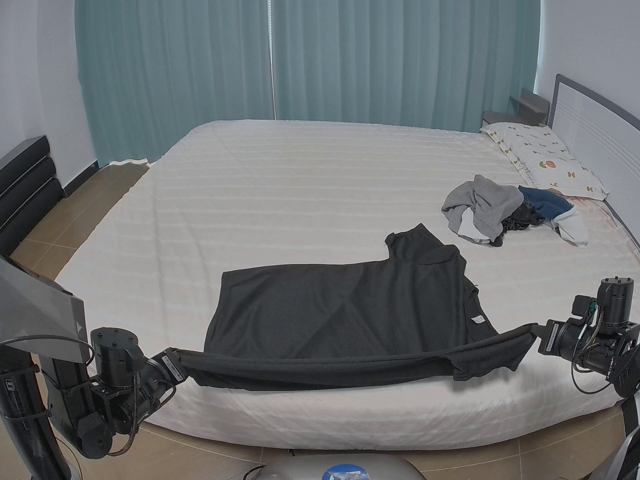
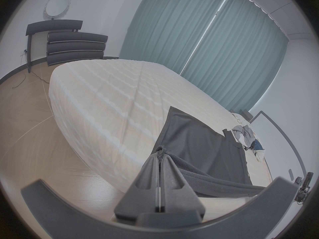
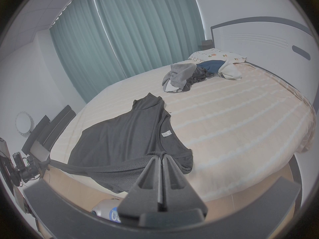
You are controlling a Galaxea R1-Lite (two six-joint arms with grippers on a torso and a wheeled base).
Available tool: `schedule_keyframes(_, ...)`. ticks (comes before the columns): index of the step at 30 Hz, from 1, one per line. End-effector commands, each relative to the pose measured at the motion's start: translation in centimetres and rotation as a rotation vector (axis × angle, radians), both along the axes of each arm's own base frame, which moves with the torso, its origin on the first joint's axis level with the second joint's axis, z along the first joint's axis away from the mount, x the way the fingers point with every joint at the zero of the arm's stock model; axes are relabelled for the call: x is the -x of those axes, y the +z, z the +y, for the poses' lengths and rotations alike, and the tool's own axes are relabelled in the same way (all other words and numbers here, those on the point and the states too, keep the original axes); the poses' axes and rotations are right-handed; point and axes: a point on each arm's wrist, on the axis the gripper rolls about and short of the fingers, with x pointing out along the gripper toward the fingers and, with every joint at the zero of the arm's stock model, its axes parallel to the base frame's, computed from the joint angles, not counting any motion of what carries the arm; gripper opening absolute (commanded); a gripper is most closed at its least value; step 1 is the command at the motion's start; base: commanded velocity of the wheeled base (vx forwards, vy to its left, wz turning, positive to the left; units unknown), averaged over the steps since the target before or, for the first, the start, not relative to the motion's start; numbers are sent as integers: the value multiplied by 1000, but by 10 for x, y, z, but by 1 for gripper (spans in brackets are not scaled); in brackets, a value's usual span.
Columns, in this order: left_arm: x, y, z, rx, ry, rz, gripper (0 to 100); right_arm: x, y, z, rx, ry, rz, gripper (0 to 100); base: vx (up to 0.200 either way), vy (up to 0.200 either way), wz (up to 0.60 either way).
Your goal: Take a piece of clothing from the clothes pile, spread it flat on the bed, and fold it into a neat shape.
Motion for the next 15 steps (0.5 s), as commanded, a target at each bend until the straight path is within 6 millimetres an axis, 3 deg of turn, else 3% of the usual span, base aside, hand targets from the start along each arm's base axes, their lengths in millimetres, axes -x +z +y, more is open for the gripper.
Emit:
schedule_keyframes(1,-2,0,-1,3,-4,-3,0,-1,-4,-1,3,3,20,0,0,0,0)
schedule_keyframes(8,-26,-5,-6,22,3,-49,0,-30,-9,-3,5,-6,13,0,0,0,0)
schedule_keyframes(15,-44,-20,-11,15,0,-43,0,-53,-26,-2,6,-2,56,0,0,0,0)
